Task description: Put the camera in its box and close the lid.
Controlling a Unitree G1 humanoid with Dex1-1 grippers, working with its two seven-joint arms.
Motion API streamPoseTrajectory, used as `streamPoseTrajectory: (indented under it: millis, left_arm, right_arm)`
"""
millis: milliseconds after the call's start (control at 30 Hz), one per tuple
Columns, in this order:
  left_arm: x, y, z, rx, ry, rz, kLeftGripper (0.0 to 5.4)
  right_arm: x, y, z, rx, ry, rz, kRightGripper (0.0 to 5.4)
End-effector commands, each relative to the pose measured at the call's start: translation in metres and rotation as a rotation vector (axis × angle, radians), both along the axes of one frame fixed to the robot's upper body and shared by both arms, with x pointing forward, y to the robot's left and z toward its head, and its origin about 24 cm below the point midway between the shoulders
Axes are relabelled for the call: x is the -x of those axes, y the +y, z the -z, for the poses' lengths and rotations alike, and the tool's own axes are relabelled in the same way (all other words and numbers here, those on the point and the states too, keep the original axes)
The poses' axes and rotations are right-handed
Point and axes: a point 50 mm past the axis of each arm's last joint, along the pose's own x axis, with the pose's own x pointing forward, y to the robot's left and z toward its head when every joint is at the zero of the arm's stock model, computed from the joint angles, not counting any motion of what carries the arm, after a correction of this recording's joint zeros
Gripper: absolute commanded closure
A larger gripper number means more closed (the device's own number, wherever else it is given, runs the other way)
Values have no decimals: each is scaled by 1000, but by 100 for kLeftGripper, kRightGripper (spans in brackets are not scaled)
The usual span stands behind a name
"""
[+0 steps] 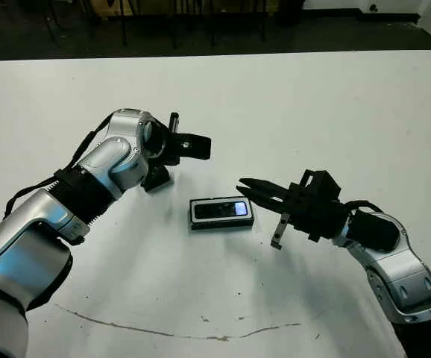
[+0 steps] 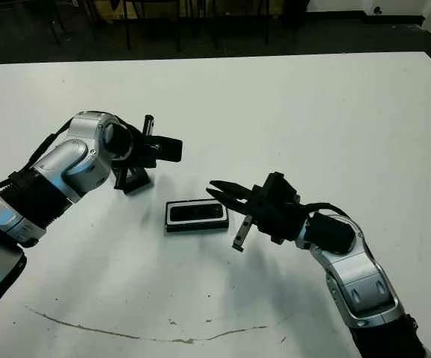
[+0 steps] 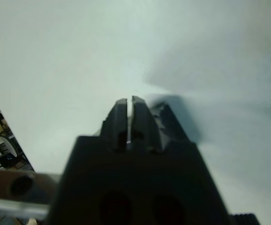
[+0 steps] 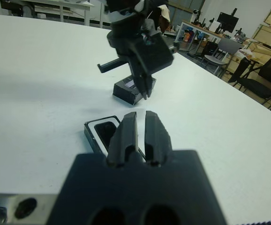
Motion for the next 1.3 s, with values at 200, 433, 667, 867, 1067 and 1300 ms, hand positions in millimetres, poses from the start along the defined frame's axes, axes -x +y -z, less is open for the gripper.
streamPoseTrajectory:
  millis: [200,433,667,867,1067,1300]
  left_arm:
    - [15,23,20,-46,74,-7,540]
    - [22,28,20,-70,107,-15,540]
    - [37,35,16,-79,130,-6,540]
    - [42,49,10,-96,124,-20,540]
    - [47,57,11,-100,130,-40,540]
    - [65,36,-5,118,85,61,540]
  right_arm:
    - [-1,-3,4,41,25,1,538]
    - [-1,-4,4,24,28,-2,538]
    - [-3,-6,5,20,16,-8,538]
    - [-5,-7,3,39,30,2,538]
    - [-5,-7,4,46,19,2,538]
    - [-3,-5,6,38,34,-4,538]
